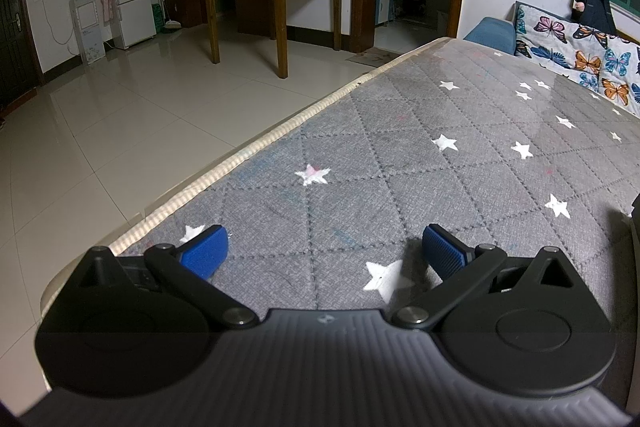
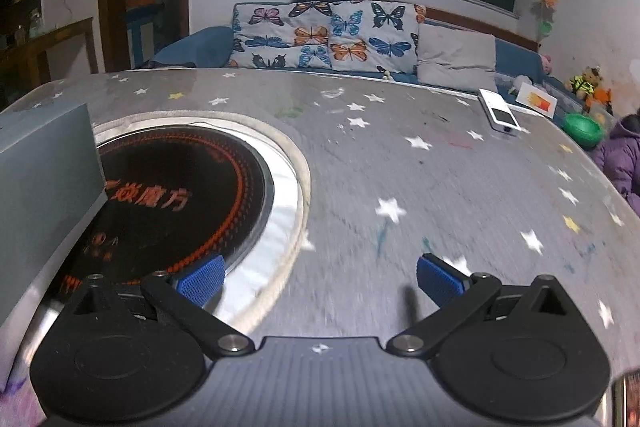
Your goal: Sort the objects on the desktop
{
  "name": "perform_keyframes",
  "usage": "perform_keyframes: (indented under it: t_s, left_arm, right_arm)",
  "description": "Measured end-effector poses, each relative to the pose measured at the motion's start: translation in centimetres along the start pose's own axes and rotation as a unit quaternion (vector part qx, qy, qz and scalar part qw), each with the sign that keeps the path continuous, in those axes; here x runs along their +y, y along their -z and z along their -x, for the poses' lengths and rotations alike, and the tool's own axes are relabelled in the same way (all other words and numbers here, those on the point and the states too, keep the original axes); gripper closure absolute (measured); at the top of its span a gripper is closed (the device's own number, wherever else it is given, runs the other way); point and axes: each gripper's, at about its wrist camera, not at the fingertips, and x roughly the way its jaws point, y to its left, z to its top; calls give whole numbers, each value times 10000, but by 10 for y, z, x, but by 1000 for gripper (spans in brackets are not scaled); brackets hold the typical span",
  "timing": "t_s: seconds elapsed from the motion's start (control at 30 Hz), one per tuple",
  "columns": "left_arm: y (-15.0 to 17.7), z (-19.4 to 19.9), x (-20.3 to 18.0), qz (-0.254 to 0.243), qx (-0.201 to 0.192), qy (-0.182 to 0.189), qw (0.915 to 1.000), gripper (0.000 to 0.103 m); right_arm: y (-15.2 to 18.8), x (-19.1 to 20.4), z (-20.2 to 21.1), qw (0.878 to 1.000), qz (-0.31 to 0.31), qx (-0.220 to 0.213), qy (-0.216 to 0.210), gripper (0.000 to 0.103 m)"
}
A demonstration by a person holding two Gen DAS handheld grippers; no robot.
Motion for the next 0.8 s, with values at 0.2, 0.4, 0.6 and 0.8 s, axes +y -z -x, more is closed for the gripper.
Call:
perform_keyframes:
  t_s: [0.2,0.4,0.6,0.8]
  left_arm:
    - [1,0,0,4,-1,2,10000,0]
    - [1,-1,0,4,0,2,10000,0]
    - [1,-1,0,1,4,4,10000,0]
    - [1,-2,1,-4,6,3,10000,0]
  right_arm:
    - [-16,-4,-25,9998,-144,-3,-128,0]
    - [-35,-9,-49,9995,-269,7,-148,0]
    - [-48,-6,-72,9998,-161,30,-140,0]
    - [-60,-9,-91,9996,-209,88,-152,0]
